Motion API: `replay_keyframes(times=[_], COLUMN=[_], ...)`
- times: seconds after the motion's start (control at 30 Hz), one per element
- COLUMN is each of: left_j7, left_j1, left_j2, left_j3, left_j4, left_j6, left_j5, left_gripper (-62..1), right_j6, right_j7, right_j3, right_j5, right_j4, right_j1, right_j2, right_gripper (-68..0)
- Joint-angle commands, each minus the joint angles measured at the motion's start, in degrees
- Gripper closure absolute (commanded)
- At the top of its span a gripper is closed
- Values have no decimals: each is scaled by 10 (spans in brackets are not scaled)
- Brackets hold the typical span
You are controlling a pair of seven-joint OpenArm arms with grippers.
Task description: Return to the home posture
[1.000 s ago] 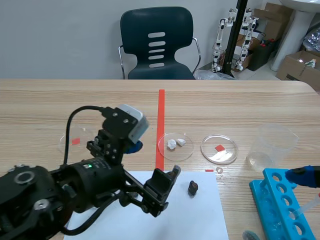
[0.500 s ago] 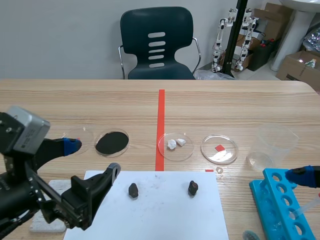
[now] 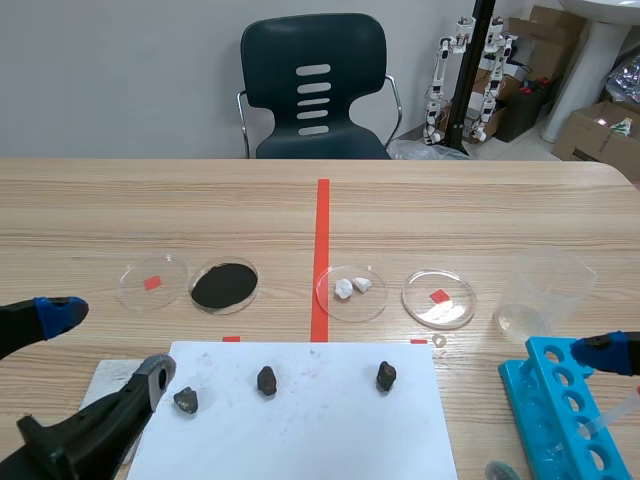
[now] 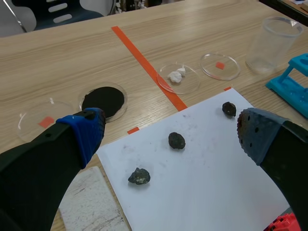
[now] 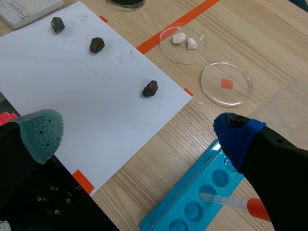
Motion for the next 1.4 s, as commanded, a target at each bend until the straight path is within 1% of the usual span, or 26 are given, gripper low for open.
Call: replay_keyframes(times=[0.0,0.13,0.27,1.37], left_j7=[-14,-35,-34,-32], left_j1=[12,42,60,60], left_j2=[2,3,3,3], left_j3=[-10,-31,-47,-47], left_j4=[14,18,18,18], left_j6=[-1,-1,-1,0], left_j5=[-3,-3,-3,-3], left_gripper=[-572,-572,-572,-572], right_j6=[0,0,0,0], right_j7=[10,10,10,10], right_j3=[-2,-2,-2,-2], right_j5=[6,6,6,6], right_j4=[8,8,8,8], right_j1=[-1,-1,-1,-1], right_j2=[0,0,0,0], right_gripper=[-679,-679,-679,-679])
